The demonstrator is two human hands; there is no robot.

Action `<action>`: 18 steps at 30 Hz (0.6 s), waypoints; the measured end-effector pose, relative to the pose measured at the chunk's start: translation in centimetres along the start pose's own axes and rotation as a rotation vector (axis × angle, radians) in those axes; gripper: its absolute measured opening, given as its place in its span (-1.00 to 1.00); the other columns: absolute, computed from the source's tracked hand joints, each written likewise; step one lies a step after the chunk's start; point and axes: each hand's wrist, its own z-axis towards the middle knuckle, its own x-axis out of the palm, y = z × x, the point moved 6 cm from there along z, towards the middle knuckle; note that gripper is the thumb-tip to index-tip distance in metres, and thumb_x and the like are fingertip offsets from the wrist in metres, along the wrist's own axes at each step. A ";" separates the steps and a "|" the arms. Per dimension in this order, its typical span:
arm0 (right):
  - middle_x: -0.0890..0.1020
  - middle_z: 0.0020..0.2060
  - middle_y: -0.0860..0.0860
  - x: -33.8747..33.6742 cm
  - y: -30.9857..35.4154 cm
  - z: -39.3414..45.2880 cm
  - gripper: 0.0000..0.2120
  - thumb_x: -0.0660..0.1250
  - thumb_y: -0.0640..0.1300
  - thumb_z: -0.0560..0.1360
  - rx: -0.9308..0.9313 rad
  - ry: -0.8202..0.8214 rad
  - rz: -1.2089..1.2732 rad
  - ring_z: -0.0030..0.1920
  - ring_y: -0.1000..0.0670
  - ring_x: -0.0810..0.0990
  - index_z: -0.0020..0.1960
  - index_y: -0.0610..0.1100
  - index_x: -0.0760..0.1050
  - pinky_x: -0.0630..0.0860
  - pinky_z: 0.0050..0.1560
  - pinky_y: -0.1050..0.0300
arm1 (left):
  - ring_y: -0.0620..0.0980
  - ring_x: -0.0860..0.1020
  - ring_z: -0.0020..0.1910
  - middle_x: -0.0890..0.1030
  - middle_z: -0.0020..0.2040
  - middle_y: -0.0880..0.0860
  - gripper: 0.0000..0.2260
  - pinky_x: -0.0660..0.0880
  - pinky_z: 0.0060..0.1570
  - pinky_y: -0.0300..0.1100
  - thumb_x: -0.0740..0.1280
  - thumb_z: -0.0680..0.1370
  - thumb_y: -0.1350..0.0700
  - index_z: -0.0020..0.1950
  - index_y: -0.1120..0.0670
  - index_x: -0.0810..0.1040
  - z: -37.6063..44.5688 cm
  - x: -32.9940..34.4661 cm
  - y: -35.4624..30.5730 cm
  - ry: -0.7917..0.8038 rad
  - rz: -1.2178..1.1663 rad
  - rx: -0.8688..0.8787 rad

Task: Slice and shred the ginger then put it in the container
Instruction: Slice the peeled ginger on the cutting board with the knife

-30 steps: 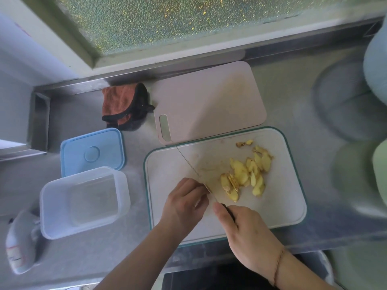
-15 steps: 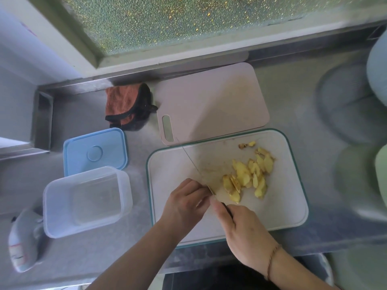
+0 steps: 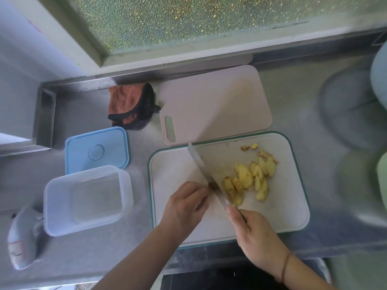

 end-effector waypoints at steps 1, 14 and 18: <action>0.43 -0.56 0.03 -0.4 -0.1 0.2 -0.41 -0.06 0.39 0.42 0.011 -0.009 0.014 -0.47 0.06 0.43 -0.44 -0.08 0.31 0.37 -0.34 0.08 | -0.04 0.61 -0.14 0.66 -0.13 0.06 -0.90 0.62 -0.09 -0.21 0.41 0.53 0.21 -0.10 0.20 0.71 -0.2 0.0 0.0 -0.010 -0.002 -0.014; 0.34 -0.58 0.00 -0.5 3.1 -1.2 -0.48 -0.09 0.36 0.40 -0.015 0.037 -0.091 -0.49 0.08 0.36 -0.43 -0.04 0.23 0.32 -0.37 0.18 | -0.01 0.63 -0.21 0.67 -0.18 0.06 -0.95 0.62 -0.19 -0.19 0.52 0.40 0.32 -0.20 0.20 0.70 -0.1 -0.1 0.0 -0.035 0.003 -0.050; 0.35 -0.54 0.00 -0.5 3.4 -1.4 -0.51 -0.09 0.33 0.42 0.010 0.069 -0.114 -0.48 0.10 0.40 -0.41 -0.02 0.25 0.36 -0.37 0.23 | -0.01 0.62 -0.24 0.66 -0.20 0.07 -0.89 0.62 -0.23 -0.19 0.56 0.38 0.35 -0.20 0.20 0.69 0.0 -0.1 -0.2 -0.019 0.013 -0.054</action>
